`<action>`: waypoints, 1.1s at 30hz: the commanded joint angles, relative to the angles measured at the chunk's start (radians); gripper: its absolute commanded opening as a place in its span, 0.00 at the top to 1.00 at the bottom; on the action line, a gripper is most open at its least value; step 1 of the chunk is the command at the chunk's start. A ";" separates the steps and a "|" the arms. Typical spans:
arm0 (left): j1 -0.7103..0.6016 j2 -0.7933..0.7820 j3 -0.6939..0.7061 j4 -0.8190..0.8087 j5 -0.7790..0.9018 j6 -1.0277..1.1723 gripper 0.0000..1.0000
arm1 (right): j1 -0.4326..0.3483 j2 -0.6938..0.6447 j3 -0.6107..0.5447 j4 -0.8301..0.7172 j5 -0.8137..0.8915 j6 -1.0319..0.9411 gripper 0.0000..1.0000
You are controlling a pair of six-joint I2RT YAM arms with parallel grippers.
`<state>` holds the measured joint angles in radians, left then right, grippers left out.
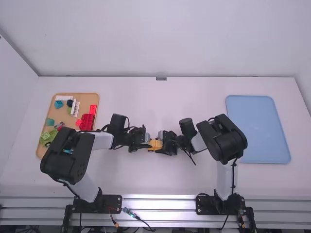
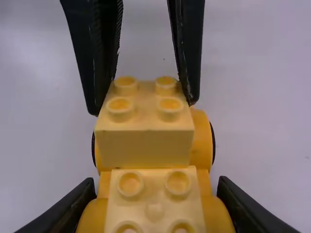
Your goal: Assemble lego blocks to make yellow taxi
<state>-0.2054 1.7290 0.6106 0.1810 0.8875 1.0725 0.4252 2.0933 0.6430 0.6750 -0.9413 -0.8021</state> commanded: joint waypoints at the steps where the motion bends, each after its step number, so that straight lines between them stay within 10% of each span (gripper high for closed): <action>1: 0.011 0.002 0.022 -0.046 -0.068 -0.003 0.98 | -0.002 0.018 0.004 -0.009 0.000 -0.014 0.80; 33: -0.070 0.003 0.021 -0.058 -0.049 0.076 0.98 | 0.023 0.018 0.013 -0.001 -0.030 -0.007 0.81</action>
<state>-0.2413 1.7294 0.6403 0.1287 0.8265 1.1355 0.4282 2.0933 0.6441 0.6701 -0.9504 -0.8089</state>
